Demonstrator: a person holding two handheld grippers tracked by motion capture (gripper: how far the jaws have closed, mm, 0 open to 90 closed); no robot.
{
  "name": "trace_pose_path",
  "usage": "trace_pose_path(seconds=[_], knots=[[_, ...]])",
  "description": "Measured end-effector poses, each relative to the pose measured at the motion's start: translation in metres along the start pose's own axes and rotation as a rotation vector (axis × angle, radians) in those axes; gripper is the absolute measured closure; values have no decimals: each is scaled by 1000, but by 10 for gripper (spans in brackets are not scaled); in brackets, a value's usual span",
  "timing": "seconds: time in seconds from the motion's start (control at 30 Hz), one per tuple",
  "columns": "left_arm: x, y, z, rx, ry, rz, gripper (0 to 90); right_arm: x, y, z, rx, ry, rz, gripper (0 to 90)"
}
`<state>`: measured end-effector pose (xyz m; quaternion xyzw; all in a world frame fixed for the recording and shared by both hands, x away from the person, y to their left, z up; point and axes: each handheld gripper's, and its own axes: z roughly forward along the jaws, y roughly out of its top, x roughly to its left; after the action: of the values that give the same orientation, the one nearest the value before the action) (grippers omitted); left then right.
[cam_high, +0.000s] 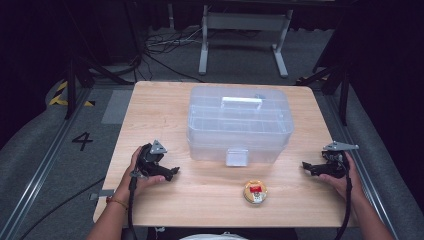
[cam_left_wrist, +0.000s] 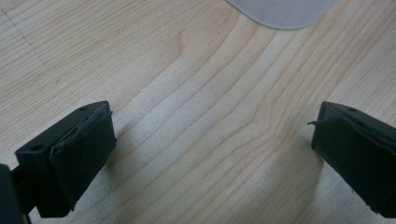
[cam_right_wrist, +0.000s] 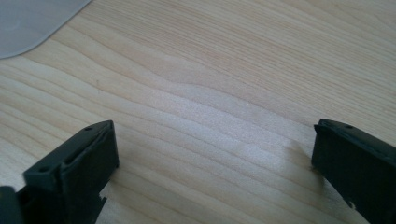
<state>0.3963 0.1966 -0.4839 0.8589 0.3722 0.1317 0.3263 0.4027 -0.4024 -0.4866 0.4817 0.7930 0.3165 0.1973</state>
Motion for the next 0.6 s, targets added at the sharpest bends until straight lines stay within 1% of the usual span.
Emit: trace_pose_path(seconds=[0.07, 0.1, 0.13, 0.17, 0.2, 0.23, 0.27, 0.3, 0.37, 0.4, 0.6], knots=[[0, 0, 0, -1, 2, 1, 2, -1, 0, -3, -18, 17, 2, 211], [0, 0, 0, 0, 2, 1, 2, -1, 1, -5, -25, 19, -7, 247], [0, 0, 0, -1, 1, 0, 2, -1, 1, -8, -32, 14, -10, 198], [0, 0, 0, -1, 2, 1, 2, 0, 1, -11, -46, 24, -12, 153], [0, 0, 0, 0, 2, 1, 2, 1, 2, -13, -48, 26, -15, 207], [0, 0, 0, 1, 1, 1, 2, 3, 4, -16, -56, 33, -23, 221], [0, 0, 0, 1, 1, 0, 2, 4, 5, -20, -73, 41, -31, 198], [0, 0, 0, 0, 2, 0, 2, 7, 6, -23, -81, 40, -34, 187], [0, 0, 0, 0, 4, 0, 3, 10, 10, -30, -107, 55, -47, 235], [0, 0, 0, 0, 5, 0, 4, 12, 11, -32, -118, 54, -55, 247], [0, 0, 0, 0, 5, 0, 4, 21, 19, -46, -160, 65, -89, 248]])
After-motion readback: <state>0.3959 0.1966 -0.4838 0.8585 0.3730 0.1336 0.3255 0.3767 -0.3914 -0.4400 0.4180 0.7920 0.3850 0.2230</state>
